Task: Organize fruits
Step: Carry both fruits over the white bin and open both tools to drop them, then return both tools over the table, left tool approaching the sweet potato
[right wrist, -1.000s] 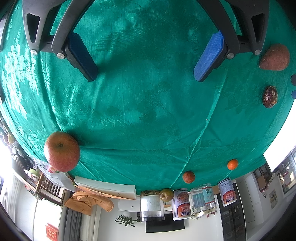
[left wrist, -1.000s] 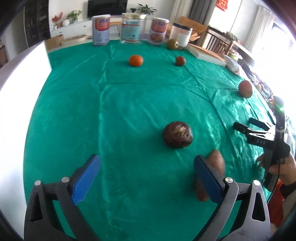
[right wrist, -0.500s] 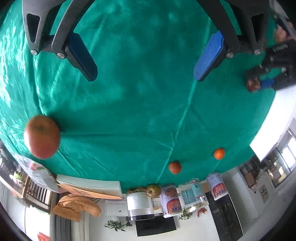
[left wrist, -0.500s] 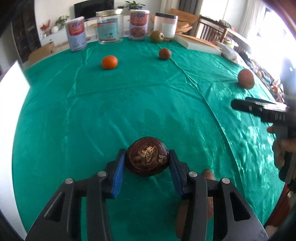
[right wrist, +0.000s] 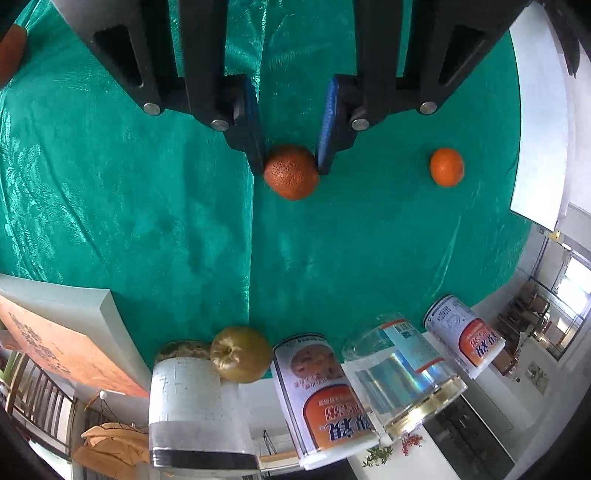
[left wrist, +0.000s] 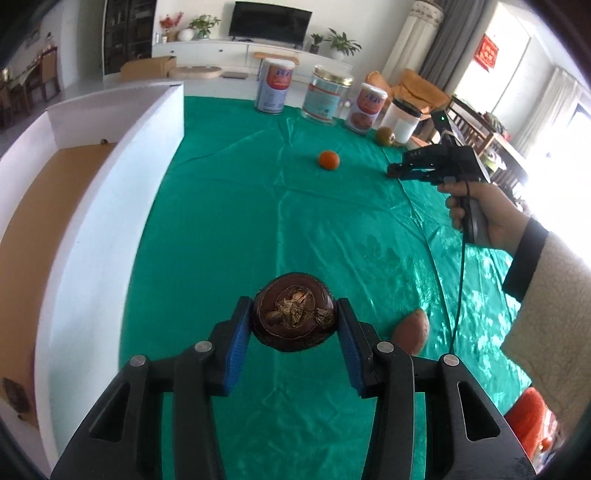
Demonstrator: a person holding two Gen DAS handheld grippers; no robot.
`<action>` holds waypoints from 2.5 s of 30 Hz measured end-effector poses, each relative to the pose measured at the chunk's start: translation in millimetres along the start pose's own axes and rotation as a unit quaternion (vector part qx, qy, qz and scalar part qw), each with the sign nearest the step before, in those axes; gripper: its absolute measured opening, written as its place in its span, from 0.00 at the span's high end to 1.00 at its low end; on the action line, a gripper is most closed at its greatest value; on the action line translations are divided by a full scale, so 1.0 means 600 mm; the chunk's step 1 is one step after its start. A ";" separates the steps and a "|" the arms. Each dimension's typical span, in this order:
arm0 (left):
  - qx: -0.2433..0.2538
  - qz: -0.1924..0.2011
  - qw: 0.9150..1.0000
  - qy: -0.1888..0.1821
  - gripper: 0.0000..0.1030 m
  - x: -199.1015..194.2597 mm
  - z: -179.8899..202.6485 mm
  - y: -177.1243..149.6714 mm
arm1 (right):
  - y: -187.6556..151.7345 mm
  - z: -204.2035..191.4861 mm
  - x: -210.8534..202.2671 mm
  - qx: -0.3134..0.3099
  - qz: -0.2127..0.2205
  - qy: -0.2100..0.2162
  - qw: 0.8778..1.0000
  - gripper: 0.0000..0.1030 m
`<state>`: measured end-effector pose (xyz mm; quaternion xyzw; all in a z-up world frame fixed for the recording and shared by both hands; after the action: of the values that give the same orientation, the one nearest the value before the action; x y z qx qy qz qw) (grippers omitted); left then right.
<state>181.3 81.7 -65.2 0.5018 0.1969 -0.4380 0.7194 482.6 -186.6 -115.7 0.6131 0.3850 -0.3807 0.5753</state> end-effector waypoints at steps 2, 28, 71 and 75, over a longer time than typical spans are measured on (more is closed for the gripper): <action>-0.005 0.010 1.000 -0.006 0.55 -0.032 -0.005 -0.005 | -0.005 -0.003 -0.033 -0.005 0.019 0.013 1.000 0.73; -0.206 0.127 0.957 0.161 0.20 -0.282 -0.335 -0.039 | -0.327 -0.617 -0.406 -0.237 0.057 0.259 0.934 0.41; 0.076 -0.003 0.992 0.105 0.01 0.163 -0.008 -0.077 | -0.480 0.171 -0.188 0.017 0.108 -0.143 0.984 0.04; 0.076 -0.003 0.992 0.105 0.01 0.163 -0.007 -0.077 | -0.481 0.170 -0.187 0.016 0.106 -0.142 0.984 0.03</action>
<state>196.2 38.2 -163.3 0.5976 0.2389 -0.3986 0.6534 171.0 -280.5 -137.4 0.5994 0.2258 -0.4066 0.6515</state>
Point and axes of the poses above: each gripper's, at about its wrist camera, not at the fingertips, and x roughly the way its jaws point, z to its right, y to its top, the point moved 6 cm from there along x, roughly the way its jaws point, and after that the axes turned 13 degrees about -y, right-handed, at the moved point
